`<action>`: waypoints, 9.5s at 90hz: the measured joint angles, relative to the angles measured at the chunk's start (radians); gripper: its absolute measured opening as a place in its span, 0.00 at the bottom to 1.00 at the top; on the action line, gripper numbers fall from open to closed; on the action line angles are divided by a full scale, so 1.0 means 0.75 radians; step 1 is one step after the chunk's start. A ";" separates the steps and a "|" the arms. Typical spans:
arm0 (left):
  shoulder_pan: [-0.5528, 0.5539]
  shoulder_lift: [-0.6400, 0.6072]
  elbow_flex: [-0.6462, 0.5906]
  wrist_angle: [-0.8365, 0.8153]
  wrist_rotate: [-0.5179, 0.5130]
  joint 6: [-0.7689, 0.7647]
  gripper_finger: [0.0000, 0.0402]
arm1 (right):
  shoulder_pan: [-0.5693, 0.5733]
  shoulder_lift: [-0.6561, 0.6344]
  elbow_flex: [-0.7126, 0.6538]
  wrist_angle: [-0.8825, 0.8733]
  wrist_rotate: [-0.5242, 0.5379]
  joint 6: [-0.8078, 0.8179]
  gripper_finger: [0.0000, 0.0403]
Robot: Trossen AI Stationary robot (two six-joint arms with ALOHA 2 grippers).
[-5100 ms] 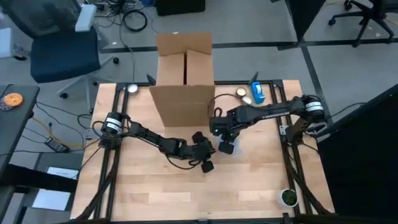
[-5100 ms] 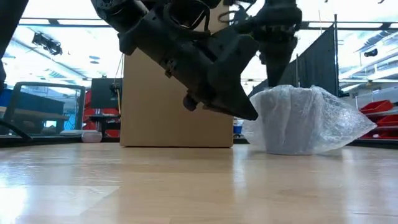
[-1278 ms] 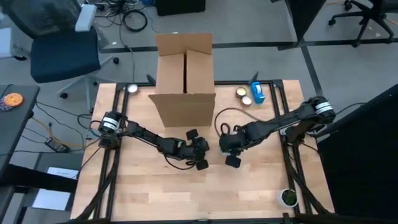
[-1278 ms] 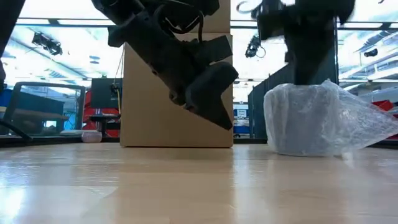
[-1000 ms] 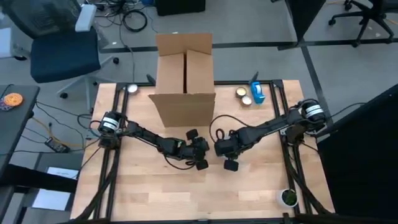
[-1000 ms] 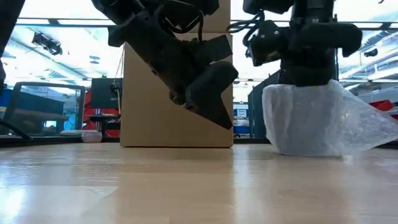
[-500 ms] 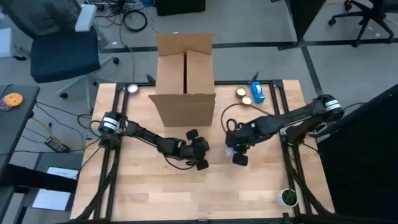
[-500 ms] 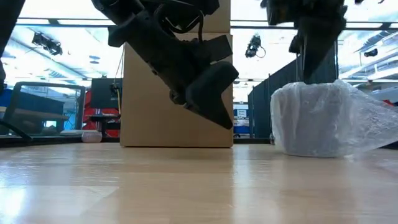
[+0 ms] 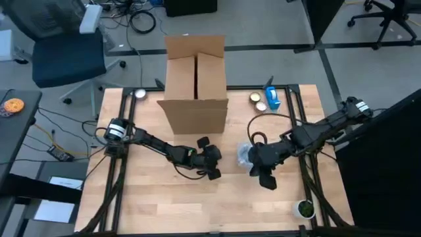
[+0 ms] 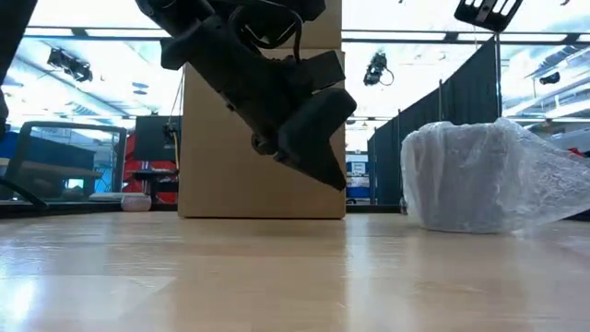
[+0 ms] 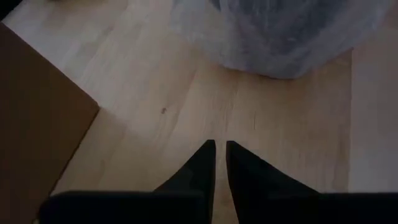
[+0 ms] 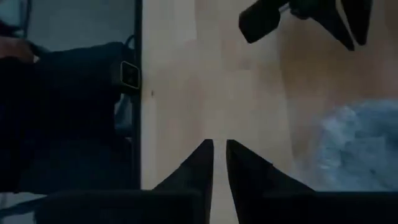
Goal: Wrap mug
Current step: Put the wrapped blue mug into the box, then adjust the box
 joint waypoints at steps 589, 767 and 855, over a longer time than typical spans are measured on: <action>-0.034 0.109 -0.183 0.972 -0.069 0.695 0.06 | -0.634 0.219 1.028 -0.852 0.559 -0.242 0.47; -0.081 0.079 0.045 0.678 -0.168 0.620 0.06 | -0.652 -0.072 0.549 -0.215 0.682 -0.611 0.12; -0.547 -0.638 0.111 0.017 -0.692 0.804 0.06 | -0.109 -0.159 0.181 -1.111 0.778 0.426 0.12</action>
